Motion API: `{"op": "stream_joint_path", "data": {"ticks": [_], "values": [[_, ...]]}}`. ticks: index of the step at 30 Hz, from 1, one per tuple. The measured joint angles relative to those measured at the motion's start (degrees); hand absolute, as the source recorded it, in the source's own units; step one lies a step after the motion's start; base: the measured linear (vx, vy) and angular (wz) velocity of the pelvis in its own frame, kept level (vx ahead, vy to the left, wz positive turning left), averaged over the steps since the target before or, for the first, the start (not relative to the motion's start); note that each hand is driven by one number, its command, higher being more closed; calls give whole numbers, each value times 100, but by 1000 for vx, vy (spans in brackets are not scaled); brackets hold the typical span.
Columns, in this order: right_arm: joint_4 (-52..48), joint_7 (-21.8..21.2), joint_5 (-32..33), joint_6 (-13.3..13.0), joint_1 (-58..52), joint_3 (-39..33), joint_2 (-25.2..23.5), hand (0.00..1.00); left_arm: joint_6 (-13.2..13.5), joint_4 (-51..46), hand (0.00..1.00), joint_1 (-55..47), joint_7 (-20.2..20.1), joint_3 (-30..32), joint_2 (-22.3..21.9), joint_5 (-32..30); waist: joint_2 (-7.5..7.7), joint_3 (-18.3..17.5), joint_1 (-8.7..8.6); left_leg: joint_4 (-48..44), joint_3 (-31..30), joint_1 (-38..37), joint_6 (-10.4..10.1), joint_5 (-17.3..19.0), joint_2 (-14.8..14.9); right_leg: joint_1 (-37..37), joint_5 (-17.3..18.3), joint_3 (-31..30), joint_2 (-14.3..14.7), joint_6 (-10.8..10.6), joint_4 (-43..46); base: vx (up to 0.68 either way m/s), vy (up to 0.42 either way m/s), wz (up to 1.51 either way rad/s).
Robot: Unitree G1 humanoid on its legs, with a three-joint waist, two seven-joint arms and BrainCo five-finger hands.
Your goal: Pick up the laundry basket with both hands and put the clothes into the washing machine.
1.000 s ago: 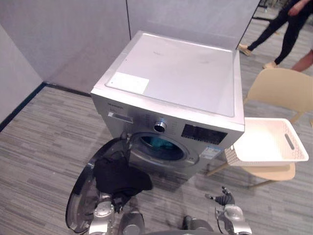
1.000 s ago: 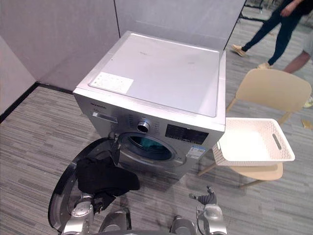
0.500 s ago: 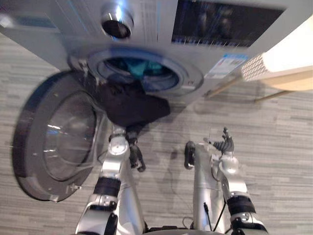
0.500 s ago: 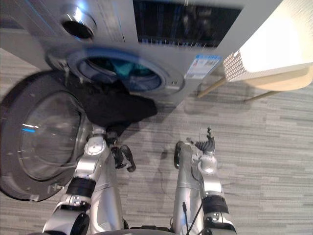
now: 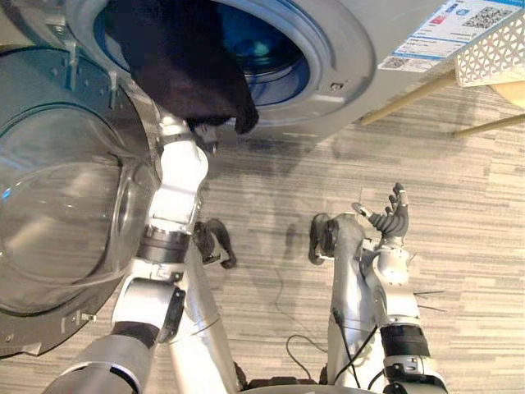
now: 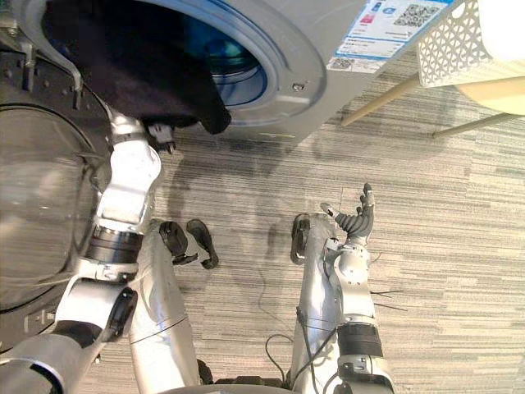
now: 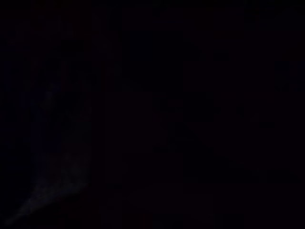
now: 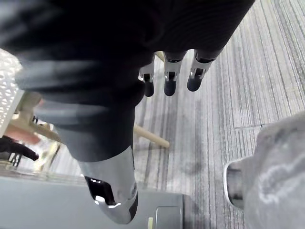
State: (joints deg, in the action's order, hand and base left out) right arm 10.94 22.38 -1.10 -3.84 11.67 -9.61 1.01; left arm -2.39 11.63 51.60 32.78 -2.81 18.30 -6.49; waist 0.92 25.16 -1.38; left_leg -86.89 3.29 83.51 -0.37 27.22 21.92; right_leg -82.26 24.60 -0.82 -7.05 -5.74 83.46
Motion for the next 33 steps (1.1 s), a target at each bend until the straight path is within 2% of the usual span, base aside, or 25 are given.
{"op": "stream_joint_path", "data": {"ticks": [3,6,11,13,16,18,19,24,26,28,30,33], "values": [[-19,-2,46,-82,-13,23,-10,0,-102,30,100,418,214,-136,273,-145,63,3,-85,1,-9,116,-17,-11,8,-126,-7,15,12,11,-2,17,-32,-4],[-17,-17,63,-212,-21,63,-23,0,-146,469,100,1003,333,-275,571,-339,118,-10,-90,8,-37,233,-31,-21,84,-216,-33,55,90,44,-69,35,-29,-13],[-67,-27,96,-315,-27,63,-46,0,-239,1281,100,2089,219,-578,1178,-706,256,-37,-174,59,-30,484,-40,-31,136,-474,-90,87,128,81,-161,42,-19,-11],[-106,-113,109,-475,-32,82,-46,0,-399,1686,100,2643,95,-835,1508,-1400,269,-44,-239,28,-42,610,-40,-30,159,-585,-95,93,151,78,-165,48,-8,-10],[-130,-138,108,-660,-65,174,-41,0,-565,1985,100,2997,95,-1039,1731,-2146,270,-44,-268,-22,-57,673,-40,-29,210,-642,-96,92,200,76,-163,47,-7,-13],[-184,-134,108,-736,-109,210,-24,0,-622,2093,100,3126,103,-1161,1800,-2360,272,-45,-270,-14,-55,703,-41,-28,212,-685,-95,93,201,77,-160,18,-8,-2],[-266,-134,108,-785,-152,307,44,0,-657,2137,0,3178,140,-1234,1863,-2445,277,-48,-277,-15,-61,753,-42,-27,215,-737,-98,97,202,80,-153,26,-32,-1],[-332,-132,114,-1064,-242,468,189,0,-1060,2539,0,3248,241,-1662,1866,-3261,307,-65,-274,-48,-131,912,-42,-28,209,-845,-106,150,192,95,-123,0,0,0],[-327,-132,123,-1121,-268,507,219,0,-1119,2610,0,3282,215,-1798,1848,-3473,341,-86,-268,-61,-134,952,-42,-28,201,-881,-106,149,183,95,-103,17,-14,1],[-323,-133,166,-1120,-272,502,227,0,-1123,2795,0,3318,16,-1841,1741,-3721,354,-93,-266,-116,-172,1002,-41,-28,189,-904,-101,169,168,99,-44,14,-11,3],[-330,-151,178,-1034,-274,498,278,0,-1102,2984,0,3331,-570,-1852,1489,-3969,357,-95,-265,-114,-173,1004,-38,-30,137,-905,-98,179,105,103,-14,18,-24,11],[-355,-363,230,-919,-273,499,287,0,-976,3078,0,3330,-1083,-1852,1205,-4037,381,-110,-264,-133,-173,1006,-37,-31,115,-905,-98,165,92,104,9,7,-18,5]]}}
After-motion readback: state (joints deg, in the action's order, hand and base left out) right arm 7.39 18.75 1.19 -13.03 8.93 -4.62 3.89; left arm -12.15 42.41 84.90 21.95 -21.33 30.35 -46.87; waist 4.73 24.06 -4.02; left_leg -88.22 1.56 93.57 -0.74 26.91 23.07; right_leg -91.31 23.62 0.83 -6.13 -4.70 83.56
